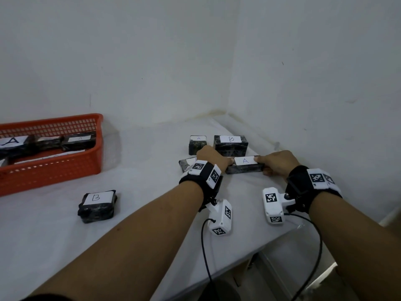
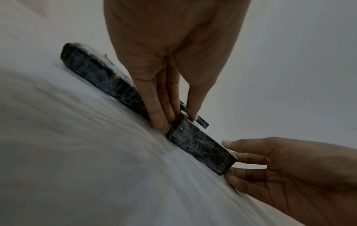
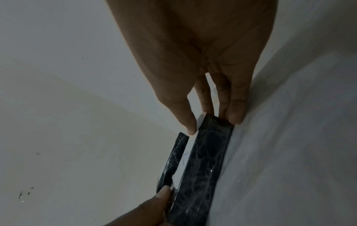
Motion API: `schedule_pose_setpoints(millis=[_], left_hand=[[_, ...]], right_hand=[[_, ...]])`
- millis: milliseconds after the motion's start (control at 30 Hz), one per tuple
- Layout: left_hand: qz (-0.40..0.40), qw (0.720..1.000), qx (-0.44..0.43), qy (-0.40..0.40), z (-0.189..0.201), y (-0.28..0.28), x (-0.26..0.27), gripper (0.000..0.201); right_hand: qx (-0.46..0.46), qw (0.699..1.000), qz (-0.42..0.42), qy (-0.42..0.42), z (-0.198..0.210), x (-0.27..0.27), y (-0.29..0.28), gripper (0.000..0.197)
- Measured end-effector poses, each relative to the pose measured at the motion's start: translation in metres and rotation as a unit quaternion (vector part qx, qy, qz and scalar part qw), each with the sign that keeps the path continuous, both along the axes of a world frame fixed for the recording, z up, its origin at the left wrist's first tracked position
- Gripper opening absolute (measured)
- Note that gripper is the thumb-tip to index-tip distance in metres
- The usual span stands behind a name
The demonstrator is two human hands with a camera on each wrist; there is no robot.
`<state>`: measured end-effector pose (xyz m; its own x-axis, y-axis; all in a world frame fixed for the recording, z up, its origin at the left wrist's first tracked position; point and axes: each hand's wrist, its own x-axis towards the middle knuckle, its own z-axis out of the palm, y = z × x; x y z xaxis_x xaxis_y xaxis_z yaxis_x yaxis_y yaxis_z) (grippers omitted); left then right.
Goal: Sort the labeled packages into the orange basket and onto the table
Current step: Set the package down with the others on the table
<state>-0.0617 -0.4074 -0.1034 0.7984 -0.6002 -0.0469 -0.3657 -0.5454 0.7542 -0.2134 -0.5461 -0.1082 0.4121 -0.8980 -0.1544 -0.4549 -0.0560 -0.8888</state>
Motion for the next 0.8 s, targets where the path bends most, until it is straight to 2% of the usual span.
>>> schedule_pose_setpoints(millis=[67,133,233,300,467,667,800], left_hand=[[-0.004,1.0,-0.009,0.007,0.002,0.002,0.0,0.053],[-0.01,0.999,-0.018,0.027,0.002,0.003,0.003,0.05],[-0.034,0.994,-0.061,0.087,0.01,0.015,0.009,0.032],[-0.048,0.993,-0.073,0.078,0.021,0.035,0.012,0.023],[-0.068,0.996,-0.055,0.036,0.049,0.099,0.038,0.013],[-0.046,0.997,-0.004,-0.06,0.078,0.206,0.087,0.015],[-0.011,0.99,0.044,-0.13,0.081,0.29,0.117,0.015]], right_hand=[[-0.021,1.0,-0.002,0.002,0.004,-0.004,0.003,0.034],[-0.063,0.998,-0.016,0.005,0.01,-0.007,0.009,0.021],[-0.117,0.992,-0.035,-0.011,0.024,-0.002,0.023,0.018],[-0.144,0.989,-0.018,-0.026,0.034,0.009,0.038,0.015],[-0.179,0.977,0.094,-0.064,0.055,0.045,0.103,0.01],[-0.15,0.956,0.237,-0.092,0.068,0.103,0.202,0.03],[-0.163,0.927,0.329,-0.079,0.07,0.143,0.272,0.043]])
